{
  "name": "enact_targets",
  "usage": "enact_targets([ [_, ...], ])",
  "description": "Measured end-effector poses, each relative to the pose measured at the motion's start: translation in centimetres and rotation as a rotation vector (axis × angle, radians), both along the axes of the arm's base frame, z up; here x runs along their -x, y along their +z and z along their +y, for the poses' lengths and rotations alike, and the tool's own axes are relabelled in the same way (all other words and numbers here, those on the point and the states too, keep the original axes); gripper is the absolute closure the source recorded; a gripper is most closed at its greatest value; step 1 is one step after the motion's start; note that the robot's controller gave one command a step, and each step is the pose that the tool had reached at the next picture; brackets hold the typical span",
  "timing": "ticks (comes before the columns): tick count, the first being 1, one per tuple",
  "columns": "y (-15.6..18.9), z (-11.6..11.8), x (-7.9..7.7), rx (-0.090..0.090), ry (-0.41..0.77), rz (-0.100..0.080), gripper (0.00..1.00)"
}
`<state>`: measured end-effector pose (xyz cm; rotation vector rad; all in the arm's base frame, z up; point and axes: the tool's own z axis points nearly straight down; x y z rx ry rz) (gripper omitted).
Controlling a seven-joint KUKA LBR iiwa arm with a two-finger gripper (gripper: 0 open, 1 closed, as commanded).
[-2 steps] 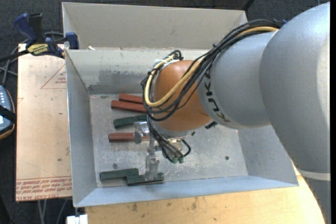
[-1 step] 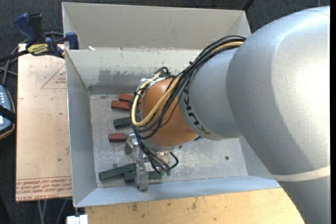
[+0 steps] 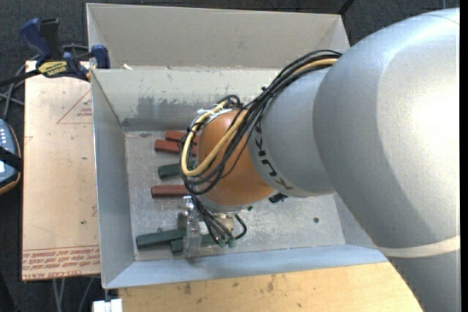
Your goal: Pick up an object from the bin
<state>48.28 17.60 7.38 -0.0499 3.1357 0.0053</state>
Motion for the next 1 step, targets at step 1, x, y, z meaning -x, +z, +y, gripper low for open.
enact_targets([
  [1,0.00,0.00,0.00,0.000,0.000,0.000,1.00],
])
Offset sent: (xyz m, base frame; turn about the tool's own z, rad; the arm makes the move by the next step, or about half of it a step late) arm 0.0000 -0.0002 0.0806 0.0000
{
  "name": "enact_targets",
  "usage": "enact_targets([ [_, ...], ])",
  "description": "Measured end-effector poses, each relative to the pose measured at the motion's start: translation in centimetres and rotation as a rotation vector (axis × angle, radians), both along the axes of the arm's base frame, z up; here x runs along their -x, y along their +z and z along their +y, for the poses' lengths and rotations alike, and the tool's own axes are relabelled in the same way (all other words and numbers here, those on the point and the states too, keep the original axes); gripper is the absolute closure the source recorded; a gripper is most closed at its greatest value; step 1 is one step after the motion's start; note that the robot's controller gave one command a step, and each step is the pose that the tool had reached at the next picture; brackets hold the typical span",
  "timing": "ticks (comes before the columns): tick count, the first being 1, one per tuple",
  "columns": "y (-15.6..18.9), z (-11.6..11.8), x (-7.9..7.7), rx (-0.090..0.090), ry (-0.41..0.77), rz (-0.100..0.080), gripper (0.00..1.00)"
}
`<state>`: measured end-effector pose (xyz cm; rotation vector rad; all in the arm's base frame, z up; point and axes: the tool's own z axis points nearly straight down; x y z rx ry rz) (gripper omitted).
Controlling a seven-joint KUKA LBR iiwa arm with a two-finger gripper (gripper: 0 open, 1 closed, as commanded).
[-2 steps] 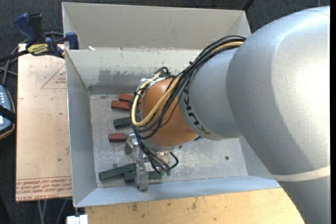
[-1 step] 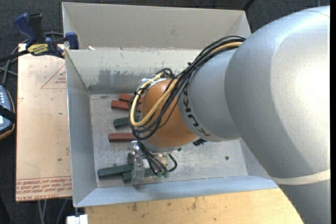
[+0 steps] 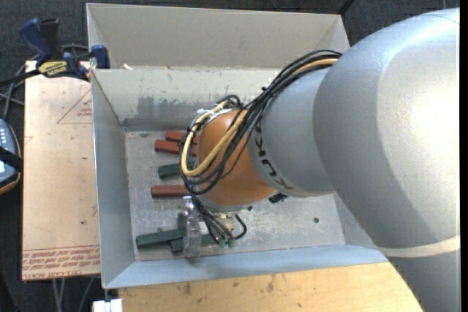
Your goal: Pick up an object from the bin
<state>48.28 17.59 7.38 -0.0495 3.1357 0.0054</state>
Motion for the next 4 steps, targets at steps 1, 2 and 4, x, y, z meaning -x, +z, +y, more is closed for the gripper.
enact_targets([
  [1,0.4,0.0,0.1,0.001,0.000,0.003,1.00],
  [2,2.3,-0.1,0.3,0.004,0.000,0.011,1.00],
  [4,5.3,0.0,0.0,0.001,0.002,0.000,1.00],
])
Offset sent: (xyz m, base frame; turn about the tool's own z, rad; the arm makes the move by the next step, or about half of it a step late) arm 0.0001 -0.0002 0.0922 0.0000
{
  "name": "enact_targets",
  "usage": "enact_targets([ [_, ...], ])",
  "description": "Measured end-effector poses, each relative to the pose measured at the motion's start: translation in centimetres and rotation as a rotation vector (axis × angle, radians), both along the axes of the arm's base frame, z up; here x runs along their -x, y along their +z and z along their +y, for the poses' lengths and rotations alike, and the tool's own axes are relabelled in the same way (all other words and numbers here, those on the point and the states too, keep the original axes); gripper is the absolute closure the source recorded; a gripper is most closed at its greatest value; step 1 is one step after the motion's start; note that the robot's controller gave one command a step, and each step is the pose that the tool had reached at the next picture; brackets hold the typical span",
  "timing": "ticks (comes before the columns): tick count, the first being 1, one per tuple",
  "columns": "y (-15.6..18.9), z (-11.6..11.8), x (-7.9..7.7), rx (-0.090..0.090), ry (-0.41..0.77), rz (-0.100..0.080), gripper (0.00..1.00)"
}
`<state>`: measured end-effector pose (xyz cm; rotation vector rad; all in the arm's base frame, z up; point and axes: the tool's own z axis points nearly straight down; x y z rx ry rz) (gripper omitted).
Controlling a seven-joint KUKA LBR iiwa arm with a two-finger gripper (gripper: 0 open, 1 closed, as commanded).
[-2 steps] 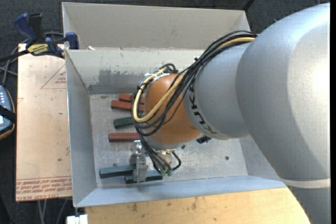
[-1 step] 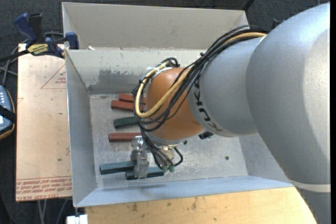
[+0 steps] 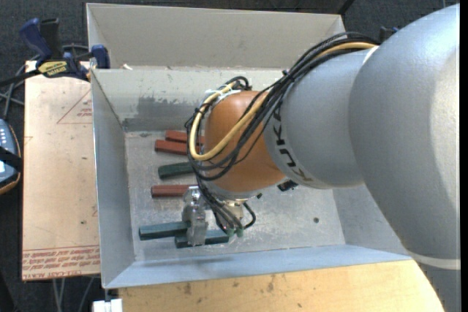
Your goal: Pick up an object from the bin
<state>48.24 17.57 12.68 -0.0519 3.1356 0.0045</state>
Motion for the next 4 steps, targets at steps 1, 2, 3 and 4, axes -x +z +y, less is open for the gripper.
enact_targets([
  [1,0.4,0.0,0.1,0.001,0.000,0.002,1.00],
  [2,1.0,0.0,0.1,0.003,0.001,0.007,1.00],
  [3,2.1,0.0,0.1,0.002,0.001,0.007,1.00],
  [4,3.0,0.0,0.1,0.001,0.001,0.003,1.00],
])
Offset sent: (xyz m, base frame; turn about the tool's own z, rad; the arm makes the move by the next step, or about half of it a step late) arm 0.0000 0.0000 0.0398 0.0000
